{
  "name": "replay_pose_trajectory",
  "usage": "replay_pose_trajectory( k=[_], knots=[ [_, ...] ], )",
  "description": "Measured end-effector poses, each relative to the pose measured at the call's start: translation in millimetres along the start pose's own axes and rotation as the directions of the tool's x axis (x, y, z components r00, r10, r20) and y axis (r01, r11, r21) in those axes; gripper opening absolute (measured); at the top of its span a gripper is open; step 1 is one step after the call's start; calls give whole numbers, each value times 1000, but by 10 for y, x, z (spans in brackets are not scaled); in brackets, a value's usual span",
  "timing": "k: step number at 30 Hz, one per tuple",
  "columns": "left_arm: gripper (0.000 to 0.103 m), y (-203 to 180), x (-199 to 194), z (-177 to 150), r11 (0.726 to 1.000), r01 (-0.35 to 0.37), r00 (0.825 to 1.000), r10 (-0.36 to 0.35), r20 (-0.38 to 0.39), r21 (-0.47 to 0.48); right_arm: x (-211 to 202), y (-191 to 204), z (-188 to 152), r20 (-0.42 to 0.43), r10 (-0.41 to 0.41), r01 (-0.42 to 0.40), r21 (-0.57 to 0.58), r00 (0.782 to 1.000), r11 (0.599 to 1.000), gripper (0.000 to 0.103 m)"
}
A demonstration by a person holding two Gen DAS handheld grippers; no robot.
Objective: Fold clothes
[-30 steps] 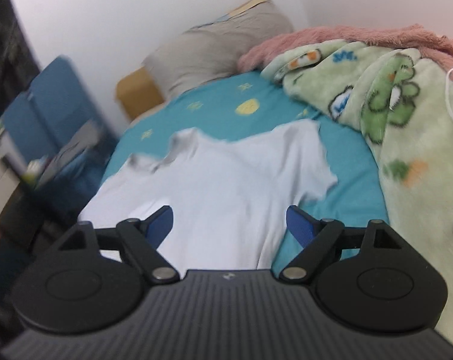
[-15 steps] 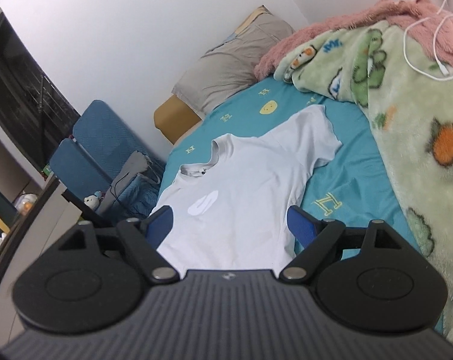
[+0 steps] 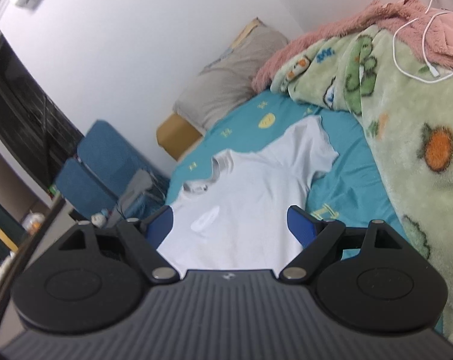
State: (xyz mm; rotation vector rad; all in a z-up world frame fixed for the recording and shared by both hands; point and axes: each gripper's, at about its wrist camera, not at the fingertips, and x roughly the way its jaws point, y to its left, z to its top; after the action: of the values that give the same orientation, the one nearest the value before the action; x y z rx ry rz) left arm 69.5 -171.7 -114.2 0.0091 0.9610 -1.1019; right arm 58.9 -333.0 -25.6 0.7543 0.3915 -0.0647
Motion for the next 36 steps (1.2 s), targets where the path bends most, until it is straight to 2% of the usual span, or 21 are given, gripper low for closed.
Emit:
replay_pose_trajectory(
  k=[4,5,7,9,11,14,16,19,22,24,27,28,31,36],
  knots=[
    [3,8,311,-59,999,-35,996,35,-85,-6,18,18,-2,1,-17,17,-42,1000,999,85],
    [9,43,339,-77,999,-36,995,33,-96,-24,20,20,-5,-1,-15,15,-50,1000,999,85],
    [27,86,332,-88,998,-43,994,38,-106,-45,17,19,-6,3,-5,5,-51,1000,999,85],
    [63,120,204,-72,996,-76,993,72,-95,-42,-3,-9,0,23,15,-15,-34,1000,999,85],
    [81,172,16,-46,990,-135,989,132,-70,-30,14,-93,21,40,26,-28,30,999,999,85],
    [83,352,-261,-34,970,-242,968,240,-69,-31,100,-276,69,55,40,-49,171,998,984,86],
    [83,512,-438,-43,957,-286,958,283,-52,-57,227,-426,116,53,42,-55,275,998,960,86],
    [84,769,-678,-55,938,-322,945,326,11,-128,558,-645,169,16,41,-44,407,999,912,86],
    [84,1056,-804,-43,913,-313,936,343,78,-262,922,-881,175,-6,49,-39,513,999,857,86],
    [84,1241,-857,-25,890,-287,928,350,125,-354,1170,-1005,166,-19,52,-33,541,998,841,86],
    [85,1372,-873,34,859,-318,892,415,181,-401,1523,-1132,167,-58,15,18,524,998,851,86],
    [85,1418,-865,49,852,-320,884,426,192,-414,1643,-1173,157,-71,0,37,523,998,852,86],
    [85,1537,-760,73,845,-305,884,423,199,-440,2013,-1271,87,-95,-17,65,529,995,846,86],
    [85,1655,-666,30,833,-317,866,449,219,-454,2473,-1422,-34,-121,-42,102,547,992,831,86]
  ],
)
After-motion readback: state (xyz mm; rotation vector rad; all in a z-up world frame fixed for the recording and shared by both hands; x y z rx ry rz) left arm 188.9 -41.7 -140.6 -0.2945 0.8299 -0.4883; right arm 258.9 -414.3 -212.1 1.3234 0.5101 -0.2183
